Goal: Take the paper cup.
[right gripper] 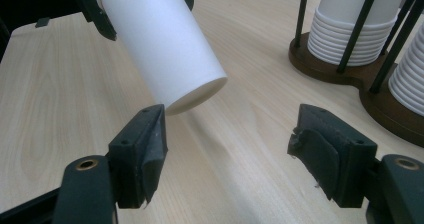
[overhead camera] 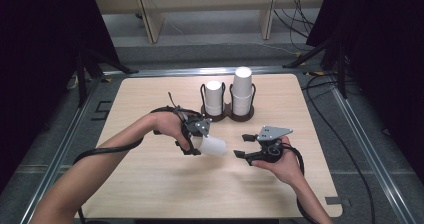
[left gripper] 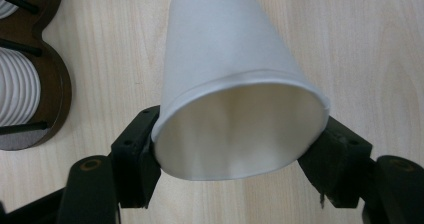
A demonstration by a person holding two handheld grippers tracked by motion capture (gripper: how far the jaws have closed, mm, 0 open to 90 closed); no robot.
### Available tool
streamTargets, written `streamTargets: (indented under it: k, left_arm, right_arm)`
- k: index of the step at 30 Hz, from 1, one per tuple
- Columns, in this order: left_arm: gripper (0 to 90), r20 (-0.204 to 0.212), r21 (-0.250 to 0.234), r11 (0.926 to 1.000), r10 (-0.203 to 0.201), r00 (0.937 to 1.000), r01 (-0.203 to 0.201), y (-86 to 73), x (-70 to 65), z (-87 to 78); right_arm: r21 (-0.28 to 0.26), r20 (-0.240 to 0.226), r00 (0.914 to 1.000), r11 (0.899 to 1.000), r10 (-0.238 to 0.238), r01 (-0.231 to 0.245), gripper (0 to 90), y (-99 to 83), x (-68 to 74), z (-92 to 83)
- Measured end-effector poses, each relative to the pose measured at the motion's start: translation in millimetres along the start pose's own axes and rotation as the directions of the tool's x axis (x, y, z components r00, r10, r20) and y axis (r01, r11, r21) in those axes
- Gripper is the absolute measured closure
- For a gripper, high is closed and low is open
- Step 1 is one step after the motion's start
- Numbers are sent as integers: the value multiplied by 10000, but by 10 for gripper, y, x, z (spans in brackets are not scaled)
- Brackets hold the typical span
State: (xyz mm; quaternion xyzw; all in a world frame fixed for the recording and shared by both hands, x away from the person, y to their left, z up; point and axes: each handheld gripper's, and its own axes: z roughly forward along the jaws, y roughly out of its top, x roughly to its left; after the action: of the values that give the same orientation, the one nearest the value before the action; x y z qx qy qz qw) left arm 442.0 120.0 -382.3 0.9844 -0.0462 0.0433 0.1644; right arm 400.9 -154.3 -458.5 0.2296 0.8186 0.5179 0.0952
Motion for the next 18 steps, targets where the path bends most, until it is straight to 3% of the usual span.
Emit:
streamTargets:
  k: [5,6,7,8,13,14,18]
  left_arm:
    - [306,66,-37,9998,-190,9998,190,17,-23,-6]
    - [306,-5,186,9998,47,10000,-47,24,-5,-22]
    - [306,15,244,9997,37,10000,-38,30,-2,-27]
    - [306,31,382,9991,165,9999,-166,38,7,-37]
    - [306,166,702,9972,237,9996,-248,83,15,-46]
    - [306,176,797,9963,313,9994,-327,91,21,-51]
    - [306,181,1002,9941,405,9990,-421,128,20,-53]
  right_arm:
    - [-14,-19,9999,9999,-120,120,279,3,-5,11]
    - [-4,-6,9998,9998,-191,191,276,4,-8,13]
    - [-27,27,9994,9994,-343,343,275,7,-14,13]
    - [34,4,9998,9998,-218,218,275,7,-7,11]
    - [148,-75,9998,9997,-195,196,273,18,0,22]
    - [87,-22,9990,9989,-453,454,273,25,-12,25]
    - [101,-55,9994,9994,-345,346,272,36,1,31]
